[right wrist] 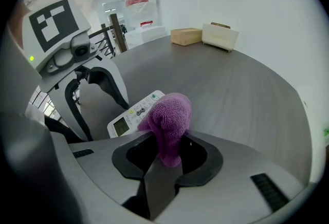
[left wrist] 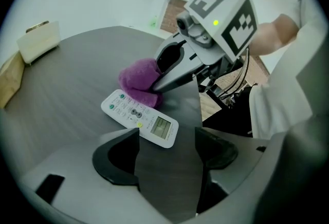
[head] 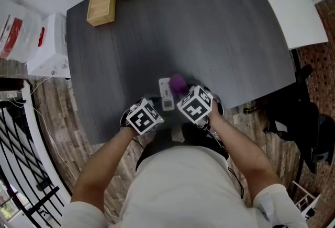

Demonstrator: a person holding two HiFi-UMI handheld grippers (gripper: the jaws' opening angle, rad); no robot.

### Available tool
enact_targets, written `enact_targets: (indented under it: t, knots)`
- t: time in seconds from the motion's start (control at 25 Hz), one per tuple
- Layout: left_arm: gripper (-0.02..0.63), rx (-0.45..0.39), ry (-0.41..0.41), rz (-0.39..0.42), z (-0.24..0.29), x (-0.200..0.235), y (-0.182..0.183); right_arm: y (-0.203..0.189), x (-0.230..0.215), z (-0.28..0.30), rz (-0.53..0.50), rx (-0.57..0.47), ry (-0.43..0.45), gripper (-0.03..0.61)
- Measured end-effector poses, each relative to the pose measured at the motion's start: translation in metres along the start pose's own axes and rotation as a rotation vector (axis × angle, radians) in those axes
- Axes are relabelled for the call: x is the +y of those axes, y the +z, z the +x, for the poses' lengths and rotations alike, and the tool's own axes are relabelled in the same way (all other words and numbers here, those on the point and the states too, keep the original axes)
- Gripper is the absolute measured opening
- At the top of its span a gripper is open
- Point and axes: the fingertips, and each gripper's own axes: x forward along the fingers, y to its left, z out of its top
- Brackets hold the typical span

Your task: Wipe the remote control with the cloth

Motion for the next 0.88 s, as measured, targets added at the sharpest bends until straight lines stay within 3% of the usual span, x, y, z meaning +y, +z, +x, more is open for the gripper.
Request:
enact_targets:
  t: [0.24, 0.28, 0.44, 0.6, 0.76, 0.88]
  knots:
    - [0.329, -0.204, 0.031, -0.124, -0.029, 0.02, 0.024, 0.01, -0.021, -0.019, -0.021, -0.053, -0.062, 0.117]
    - [0.3, -0.228, 0.062, -0.152, -0.032, 0.03, 0.028, 0.012, -0.028, -0.019, -0.035, -0.051, -0.089, 0.117]
    - [0.031, -0.206, 0.189, -0.23, -0.027, 0.067, 0.03, 0.015, -0.046, -0.006, -0.076, -0.015, -0.175, 0.117]
    - [0.01, -0.163, 0.181, -0.318, -0.009, 0.064, 0.023, 0.022, -0.039, 0.005, -0.158, 0.003, -0.214, 0.117]
    - [0.008, -0.209, 0.194, -0.425, -0.005, 0.064, 0.024, 0.024, -0.015, 0.008, -0.238, -0.014, -0.181, 0.117]
    - [0.008, -0.234, 0.221, -0.509, -0.005, 0.066, 0.022, 0.02, -0.005, 0.007, -0.237, -0.026, -0.165, 0.117]
